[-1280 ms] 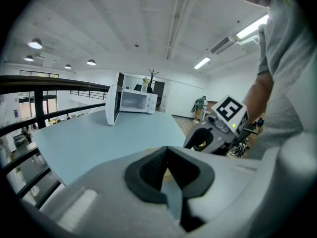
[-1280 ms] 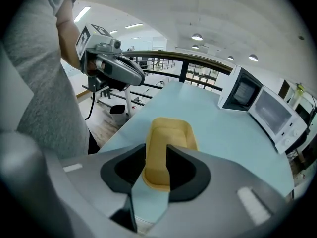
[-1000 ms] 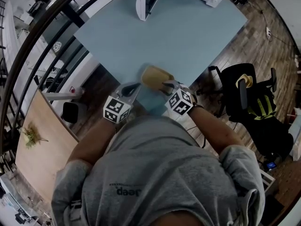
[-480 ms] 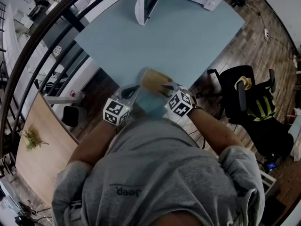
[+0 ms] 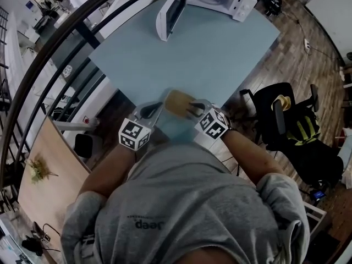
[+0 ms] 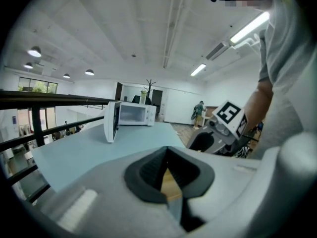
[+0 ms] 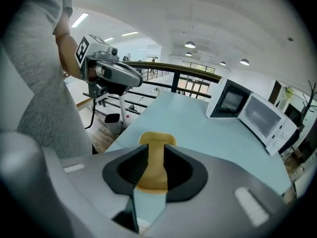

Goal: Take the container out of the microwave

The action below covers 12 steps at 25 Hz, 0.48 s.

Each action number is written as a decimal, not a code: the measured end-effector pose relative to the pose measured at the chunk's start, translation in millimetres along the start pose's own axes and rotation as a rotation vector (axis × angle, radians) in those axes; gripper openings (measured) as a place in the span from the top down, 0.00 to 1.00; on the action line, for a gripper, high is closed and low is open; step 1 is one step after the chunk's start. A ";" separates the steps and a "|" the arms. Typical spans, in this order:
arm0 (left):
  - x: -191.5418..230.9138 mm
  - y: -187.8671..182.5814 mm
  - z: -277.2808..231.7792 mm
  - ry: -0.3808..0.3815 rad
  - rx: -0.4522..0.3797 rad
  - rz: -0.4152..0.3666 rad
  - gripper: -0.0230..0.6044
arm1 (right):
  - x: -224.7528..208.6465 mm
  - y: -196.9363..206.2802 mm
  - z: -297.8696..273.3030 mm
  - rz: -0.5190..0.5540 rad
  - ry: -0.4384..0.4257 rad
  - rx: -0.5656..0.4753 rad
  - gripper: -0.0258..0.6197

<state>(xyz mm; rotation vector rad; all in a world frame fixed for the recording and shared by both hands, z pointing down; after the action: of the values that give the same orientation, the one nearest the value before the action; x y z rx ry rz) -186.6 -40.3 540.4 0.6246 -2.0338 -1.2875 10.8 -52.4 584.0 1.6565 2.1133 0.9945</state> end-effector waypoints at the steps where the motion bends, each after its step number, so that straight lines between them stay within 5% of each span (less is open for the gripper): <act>1: -1.9 -5.8 1.0 0.003 -0.011 -0.005 0.92 | -2.9 -1.7 4.6 -0.007 0.010 -0.006 0.81; 12: -20.0 -65.6 12.4 0.019 -0.112 -0.062 0.93 | -27.5 -23.9 61.1 -0.098 0.098 -0.123 0.89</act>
<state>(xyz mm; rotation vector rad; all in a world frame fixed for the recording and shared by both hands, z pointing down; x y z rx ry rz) -178.6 -45.7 471.4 0.6497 -1.9256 -1.4163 37.9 -59.7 518.6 1.4594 2.1250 1.1717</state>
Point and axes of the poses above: the fingertips, and each gripper's own axes: z backward along the fingers, x to its left, y out of its underside, the point moved 8 cm from there along z, backward along the fingers, and after that the axes turned 8 degrees about z, right-handed, at the moved point
